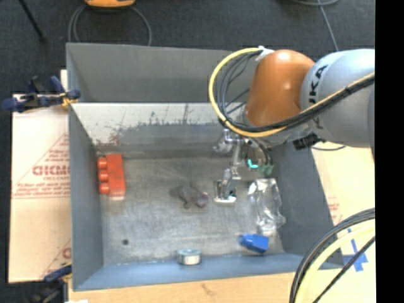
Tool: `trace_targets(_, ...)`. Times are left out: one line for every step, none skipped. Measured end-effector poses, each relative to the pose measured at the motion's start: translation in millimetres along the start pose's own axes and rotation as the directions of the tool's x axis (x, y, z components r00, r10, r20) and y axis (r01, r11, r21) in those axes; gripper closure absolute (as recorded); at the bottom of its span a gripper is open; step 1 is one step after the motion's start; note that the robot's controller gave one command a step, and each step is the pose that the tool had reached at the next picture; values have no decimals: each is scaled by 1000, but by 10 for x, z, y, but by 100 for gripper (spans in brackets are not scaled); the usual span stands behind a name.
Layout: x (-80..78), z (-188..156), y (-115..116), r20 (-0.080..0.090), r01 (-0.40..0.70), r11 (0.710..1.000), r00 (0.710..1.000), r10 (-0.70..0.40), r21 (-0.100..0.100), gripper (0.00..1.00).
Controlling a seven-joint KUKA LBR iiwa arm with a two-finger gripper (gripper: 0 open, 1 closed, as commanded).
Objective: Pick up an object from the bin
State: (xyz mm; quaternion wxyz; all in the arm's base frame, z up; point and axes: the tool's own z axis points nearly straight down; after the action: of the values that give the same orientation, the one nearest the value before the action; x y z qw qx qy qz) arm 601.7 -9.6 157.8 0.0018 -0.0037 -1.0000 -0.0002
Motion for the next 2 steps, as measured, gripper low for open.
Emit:
trace_targets(73, 861, 320, 13, 122, 993, 992, -122, 3, 0)
trace_targets(58, 818, 320, 16, 121, 993, 993, -121, 3, 100)
